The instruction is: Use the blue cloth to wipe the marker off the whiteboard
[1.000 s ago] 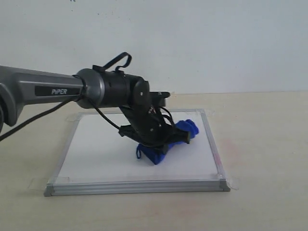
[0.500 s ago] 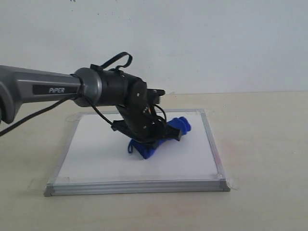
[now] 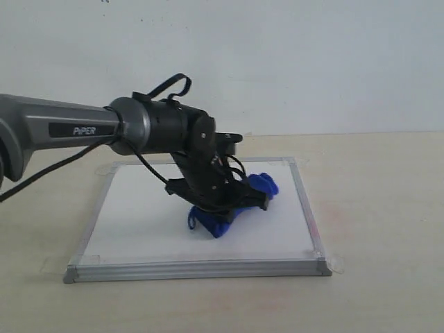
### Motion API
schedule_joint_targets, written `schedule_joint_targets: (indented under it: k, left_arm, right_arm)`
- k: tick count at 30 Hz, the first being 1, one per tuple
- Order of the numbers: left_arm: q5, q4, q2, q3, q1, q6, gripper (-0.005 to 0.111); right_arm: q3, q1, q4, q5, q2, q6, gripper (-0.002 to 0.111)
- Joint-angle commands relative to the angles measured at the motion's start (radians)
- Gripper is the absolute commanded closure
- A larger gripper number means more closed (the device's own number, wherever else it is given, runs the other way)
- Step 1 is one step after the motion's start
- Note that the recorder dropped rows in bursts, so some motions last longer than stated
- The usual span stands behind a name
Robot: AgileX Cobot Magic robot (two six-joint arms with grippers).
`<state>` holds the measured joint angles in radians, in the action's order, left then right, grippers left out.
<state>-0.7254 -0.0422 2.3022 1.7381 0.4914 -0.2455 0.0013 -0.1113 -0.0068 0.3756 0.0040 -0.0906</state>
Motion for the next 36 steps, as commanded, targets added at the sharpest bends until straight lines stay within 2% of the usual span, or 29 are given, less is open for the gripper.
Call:
schedule_joint_targets:
  k: [1,4,13,16,20,25,29,32,36]
  left_arm:
    - [0.049,-0.061,0.009,-0.009,0.092,0.028,0.103]
    - [0.044,-0.044,0.009,-0.009,0.083,-0.008,0.103]
    - [-0.016,-0.048,0.009,-0.034,-0.105,-0.012,0.103]
    - [-0.029,-0.052,0.009,-0.054,-0.134,-0.009,0.103]
    - [0.001,-0.082,0.009,-0.069,-0.108,0.043,0.103]
    - [0.072,-0.197,0.009,-0.069,-0.026,0.154,0.103]
    - [0.197,-0.205,0.009,-0.069,0.027,0.166,0.103]
    - [0.251,-0.183,0.009,-0.064,0.031,0.166,0.103]
    - [0.228,-0.072,0.009,-0.062,-0.010,0.142,0.103]
  right_arm:
    - [-0.001,0.003,-0.002,-0.009,-0.004,0.000,0.108]
    - [-0.001,0.003,-0.002,-0.007,-0.004,0.000,0.108]
    - [-0.001,0.003,-0.002,-0.007,-0.004,0.000,0.108]
    - [-0.001,0.003,-0.002,-0.007,-0.004,0.000,0.108]
    - [-0.001,0.003,-0.002,-0.007,-0.004,0.000,0.108]
    - [-0.001,0.003,-0.002,-0.007,-0.004,0.000,0.108]
    - [-0.001,0.003,-0.002,-0.007,-0.004,0.000,0.108]
    - [-0.001,0.003,-0.002,-0.007,-0.004,0.000,0.108]
    - [-0.001,0.003,-0.002,-0.007,-0.004,0.000,0.108]
